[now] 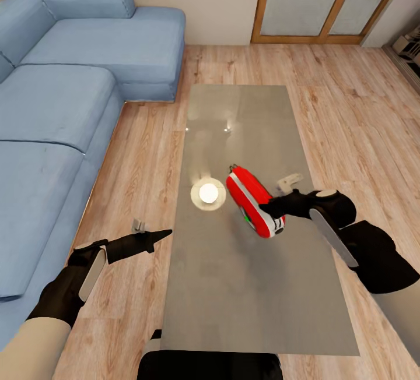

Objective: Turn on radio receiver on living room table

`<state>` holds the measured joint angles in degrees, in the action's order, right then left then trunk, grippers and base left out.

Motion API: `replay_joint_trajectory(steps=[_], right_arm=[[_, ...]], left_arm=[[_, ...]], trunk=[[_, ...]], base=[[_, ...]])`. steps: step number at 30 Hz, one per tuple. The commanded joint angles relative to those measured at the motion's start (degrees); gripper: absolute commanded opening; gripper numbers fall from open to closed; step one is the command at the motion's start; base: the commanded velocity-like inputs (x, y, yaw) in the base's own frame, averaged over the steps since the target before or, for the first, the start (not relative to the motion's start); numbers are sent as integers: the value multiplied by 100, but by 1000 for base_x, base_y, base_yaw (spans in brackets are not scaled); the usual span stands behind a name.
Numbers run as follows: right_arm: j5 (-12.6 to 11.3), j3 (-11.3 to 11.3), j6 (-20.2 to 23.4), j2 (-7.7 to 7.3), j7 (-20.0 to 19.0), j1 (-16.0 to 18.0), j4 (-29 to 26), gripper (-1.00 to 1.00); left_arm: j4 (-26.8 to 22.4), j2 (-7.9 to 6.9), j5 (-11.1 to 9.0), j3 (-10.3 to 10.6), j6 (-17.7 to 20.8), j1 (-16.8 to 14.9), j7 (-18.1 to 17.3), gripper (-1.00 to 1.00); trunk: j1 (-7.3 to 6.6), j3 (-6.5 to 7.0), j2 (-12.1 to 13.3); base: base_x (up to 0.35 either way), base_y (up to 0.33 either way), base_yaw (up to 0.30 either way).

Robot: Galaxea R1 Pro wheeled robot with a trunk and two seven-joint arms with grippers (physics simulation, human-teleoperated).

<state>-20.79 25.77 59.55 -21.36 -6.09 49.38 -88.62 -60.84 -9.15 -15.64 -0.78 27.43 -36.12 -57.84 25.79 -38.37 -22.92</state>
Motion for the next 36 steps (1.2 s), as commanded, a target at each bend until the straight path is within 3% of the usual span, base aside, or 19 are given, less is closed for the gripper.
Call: replay_joint_trajectory(steps=[1,3,7,11,15,21,36], right_arm=[[-195,-2,-100,-128,-18,2,-8,-100],[-552,-2,-242,-307,-45,2,-17,-100],[-723,-2,-310,-384,-58,2,-29,-100],[-744,-2,-419,-392,-59,2,-30,-100],[-799,135,-273,-327,-132,-141,117,-100],[-728,256,-403,-287,-118,-357,241,-100],[-760,254,-897,-361,-28,-876,242,-100]], left_arm=[[1,1,0,0,-1,0,5,-100],[2,1,-6,-1,-1,0,64,-100],[2,1,-20,0,-1,0,218,-100],[2,1,-25,6,-1,0,246,-100],[36,4,-24,-16,17,3,275,-100],[143,37,-14,-10,9,8,330,-100],[240,37,-9,-8,-20,9,335,-100]], trunk=[[0,0,-1],[0,0,-1],[0,0,-1],[0,0,-1],[0,0,-1],[0,0,-1],[0,0,-1]], base=[[0,0,0],[0,0,0],[0,0,0],[0,0,0],[0,0,0],[0,0,0],[0,0,0]])
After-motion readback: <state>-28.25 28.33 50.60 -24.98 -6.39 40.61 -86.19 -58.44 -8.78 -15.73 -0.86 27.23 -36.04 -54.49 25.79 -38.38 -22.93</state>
